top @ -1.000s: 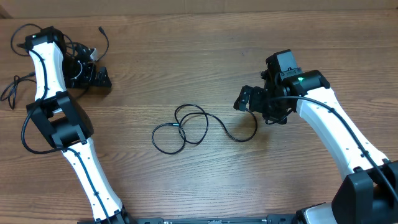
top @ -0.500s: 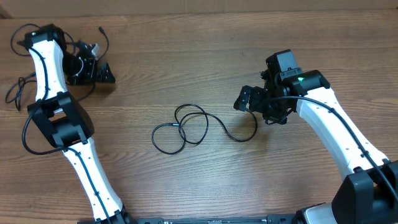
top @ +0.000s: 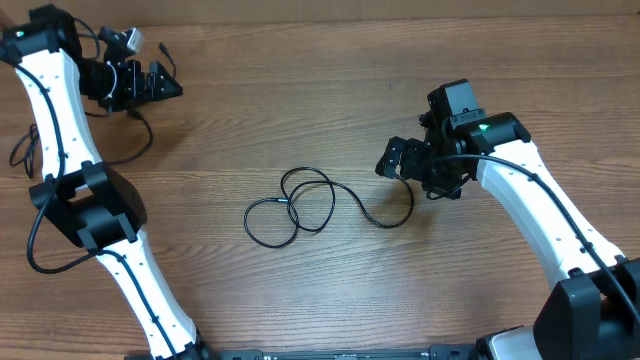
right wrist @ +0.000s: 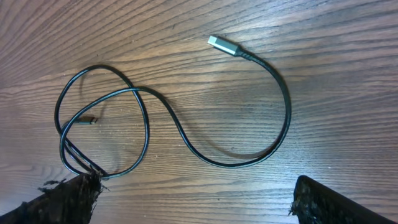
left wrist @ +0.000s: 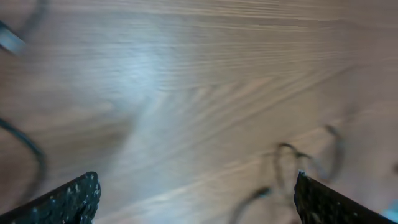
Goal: Untangle cables
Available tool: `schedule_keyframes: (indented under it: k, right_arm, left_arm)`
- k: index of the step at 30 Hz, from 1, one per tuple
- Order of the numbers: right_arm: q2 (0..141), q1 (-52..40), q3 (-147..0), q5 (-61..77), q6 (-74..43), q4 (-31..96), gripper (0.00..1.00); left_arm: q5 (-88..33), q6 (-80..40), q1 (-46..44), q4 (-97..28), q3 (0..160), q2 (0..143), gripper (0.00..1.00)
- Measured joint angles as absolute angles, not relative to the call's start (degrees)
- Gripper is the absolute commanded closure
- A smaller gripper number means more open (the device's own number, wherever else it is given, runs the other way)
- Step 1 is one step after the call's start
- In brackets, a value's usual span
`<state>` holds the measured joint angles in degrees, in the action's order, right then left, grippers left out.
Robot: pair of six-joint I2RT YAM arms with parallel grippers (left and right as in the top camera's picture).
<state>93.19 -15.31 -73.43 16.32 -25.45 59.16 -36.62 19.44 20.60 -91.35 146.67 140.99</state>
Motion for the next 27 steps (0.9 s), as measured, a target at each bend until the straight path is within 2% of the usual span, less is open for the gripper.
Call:
schedule_keyframes:
  k: [6,12,22,27]
  right_arm:
    - [93.2,-15.3,-73.4,18.1,-25.5,59.2,0.00]
    - [93.2,-15.3,-73.4,18.9,-25.4,59.4,0.00]
    - [93.2,-15.3,-73.4,19.1,-25.4,60.6,0.00]
    - [93.2,-15.3,-73.4,19.1,-25.4,60.4,0.00]
  left_arm:
    - [-45.5,16.7,20.2,-96.5,146.7,141.0,0.01]
    - [-47.1,16.6,15.6,-96.6,146.7,141.0,0.00]
    - [-35.5,7.6,2.6,-96.6,146.6,139.5,0.00]
    - [-27.8,3.2,-2.0,-96.5,145.2,129.5,0.00]
